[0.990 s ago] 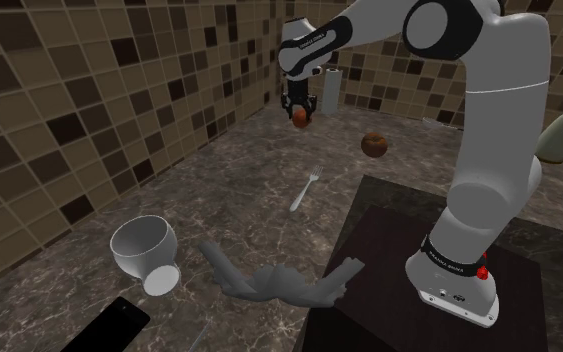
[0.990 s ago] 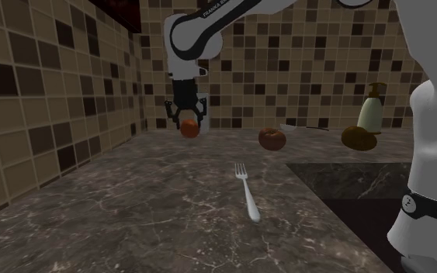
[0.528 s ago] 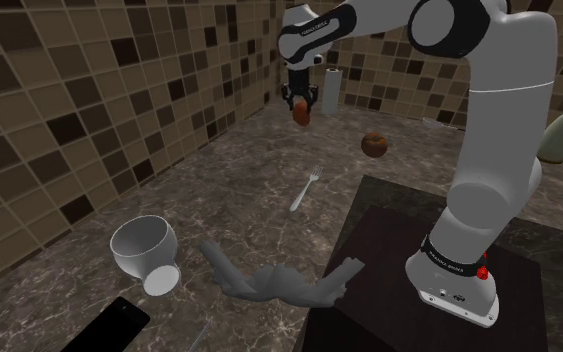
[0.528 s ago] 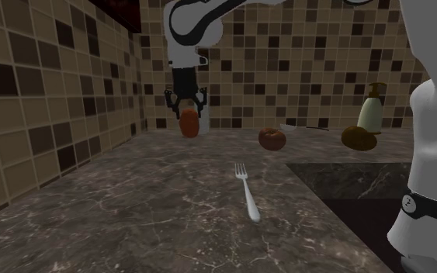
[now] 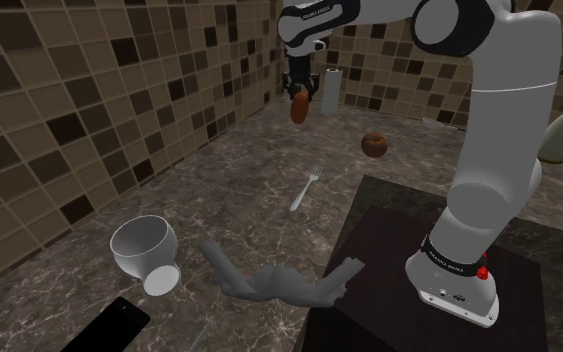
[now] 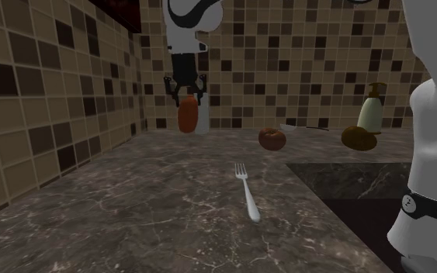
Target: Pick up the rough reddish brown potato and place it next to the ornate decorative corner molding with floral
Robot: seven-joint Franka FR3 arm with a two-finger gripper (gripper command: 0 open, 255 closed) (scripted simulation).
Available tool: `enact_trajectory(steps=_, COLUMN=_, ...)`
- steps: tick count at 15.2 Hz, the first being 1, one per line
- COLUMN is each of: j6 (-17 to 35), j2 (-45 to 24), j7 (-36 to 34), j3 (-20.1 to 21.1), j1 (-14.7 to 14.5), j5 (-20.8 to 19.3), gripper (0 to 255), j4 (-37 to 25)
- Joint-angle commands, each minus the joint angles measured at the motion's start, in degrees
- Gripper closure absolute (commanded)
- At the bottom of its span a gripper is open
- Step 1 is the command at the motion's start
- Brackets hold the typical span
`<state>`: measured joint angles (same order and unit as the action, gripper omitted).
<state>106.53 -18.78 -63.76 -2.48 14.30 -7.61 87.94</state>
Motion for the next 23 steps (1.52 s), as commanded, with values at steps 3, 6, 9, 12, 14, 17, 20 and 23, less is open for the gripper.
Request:
enact_trajectory(steps=3, j6=-1.3, j2=1.7, j7=-1.0, j3=0.4, j1=-0.8, j5=-0.1, gripper=255, j4=0.6)
enact_trajectory(steps=6, j6=-0.2, j2=5.6, j7=-4.4, j3=1.5, j1=-2.9, j5=-0.6, gripper=255, j4=6.0)
enact_trajectory(steps=9, j6=0.4, j2=9.1, j7=-7.9, j3=2.8, j1=-4.9, j5=-0.8, gripper=255, j4=10.6)
enact_trajectory(steps=12, j6=0.7, j2=12.1, j7=-11.5, j3=4.3, j1=-6.9, j5=-0.9, gripper=255, j4=14.4)
enact_trajectory(steps=14, j6=0.8, j2=13.8, j7=-13.9, j3=5.3, j1=-8.2, j5=-0.9, gripper=255, j4=16.6)
enact_trajectory(steps=17, j6=0.8, j2=16.0, j7=-17.6, j3=7.1, j1=-10.2, j5=-0.7, gripper=255, j4=19.3)
enact_trajectory(steps=20, j6=0.6, j2=17.8, j7=-21.3, j3=8.9, j1=-12.1, j5=-0.4, gripper=255, j4=21.3)
enact_trajectory(steps=23, j6=0.2, j2=19.2, j7=-25.1, j3=10.8, j1=-14.1, j5=0.0, gripper=255, j4=22.8)
